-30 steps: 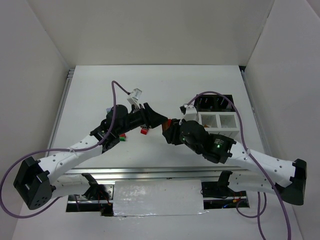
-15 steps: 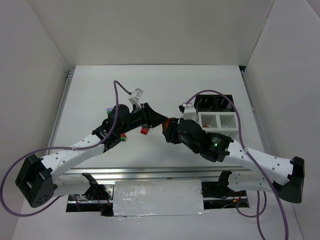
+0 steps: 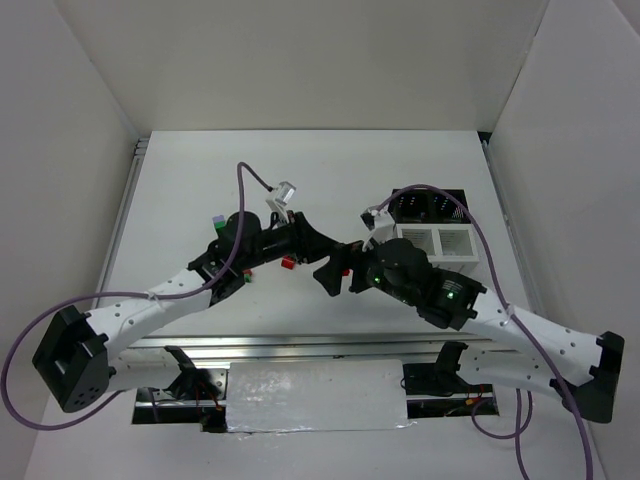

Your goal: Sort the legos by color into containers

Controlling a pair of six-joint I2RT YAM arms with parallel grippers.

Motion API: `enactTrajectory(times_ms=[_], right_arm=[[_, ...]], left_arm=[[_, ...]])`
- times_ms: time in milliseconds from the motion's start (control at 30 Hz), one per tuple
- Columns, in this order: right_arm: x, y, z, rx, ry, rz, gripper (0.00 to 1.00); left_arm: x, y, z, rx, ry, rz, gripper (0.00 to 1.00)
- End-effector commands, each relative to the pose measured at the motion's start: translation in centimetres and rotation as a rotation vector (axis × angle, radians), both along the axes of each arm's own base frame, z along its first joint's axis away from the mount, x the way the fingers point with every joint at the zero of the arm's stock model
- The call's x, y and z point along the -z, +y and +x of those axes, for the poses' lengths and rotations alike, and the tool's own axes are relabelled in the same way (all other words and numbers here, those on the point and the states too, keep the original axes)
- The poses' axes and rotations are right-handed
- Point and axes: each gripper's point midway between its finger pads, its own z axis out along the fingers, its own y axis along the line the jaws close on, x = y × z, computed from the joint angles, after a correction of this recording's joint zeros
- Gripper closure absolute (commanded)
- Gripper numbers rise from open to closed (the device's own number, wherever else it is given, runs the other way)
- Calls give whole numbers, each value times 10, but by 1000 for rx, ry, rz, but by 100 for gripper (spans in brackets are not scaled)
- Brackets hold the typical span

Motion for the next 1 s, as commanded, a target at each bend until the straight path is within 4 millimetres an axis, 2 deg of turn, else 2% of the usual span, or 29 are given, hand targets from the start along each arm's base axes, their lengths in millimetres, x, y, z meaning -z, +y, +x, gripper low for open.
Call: enactTrajectory(times_ms=[0,67,100,167,200,267,300,333,400,433,500,533,567,733,867,933,967], right_arm=[[-46,11,-29,-263,-121,130,0],[-48,3,-33,-303,-152,123,0],[-58,-2,-45,-361,-176,156,0],[-66,-12,-49,-400,-224,188,0],[-77,-16,-65,-468,-258,232,0],[-86,-21,-66,-469,-294,260,1],[-86,-24,-62,-447,-301,256,1],[-83,-27,-56,-415,-300,243,3],[-80,-26,-52,-408,-303,237,6],[-86,-23,-56,-442,-327,264,8],[-81,-17,-63,-494,-334,286,10],[-88,-15,-66,-517,-367,317,11],[-80,-13,-69,-539,-345,315,13],[-77,-8,-66,-555,-354,311,22],[-78,-7,-68,-566,-365,328,38],[-82,-6,-73,-592,-383,347,70],[-83,-6,-73,-591,-387,352,98]], left_arm=[[-41,5,-14,51,-205,-38,100],[-47,6,-23,94,-275,-37,100],[-53,8,-29,114,-317,-49,100],[-57,8,-41,176,-375,-56,100],[-57,9,-48,204,-395,-61,100],[-70,8,-61,265,-466,-107,100],[-67,9,-76,342,-483,-126,100],[-80,10,-85,371,-523,-179,100],[-82,12,-99,435,-546,-212,100],[-84,13,-102,451,-544,-228,100],[-88,13,-107,475,-563,-251,100],[-88,13,-111,499,-566,-258,100],[-94,14,-115,508,-580,-284,100],[-94,15,-119,526,-576,-314,100],[-95,16,-117,511,-581,-306,100],[-94,15,-116,508,-579,-303,100],[-94,15,-115,503,-579,-303,100]])
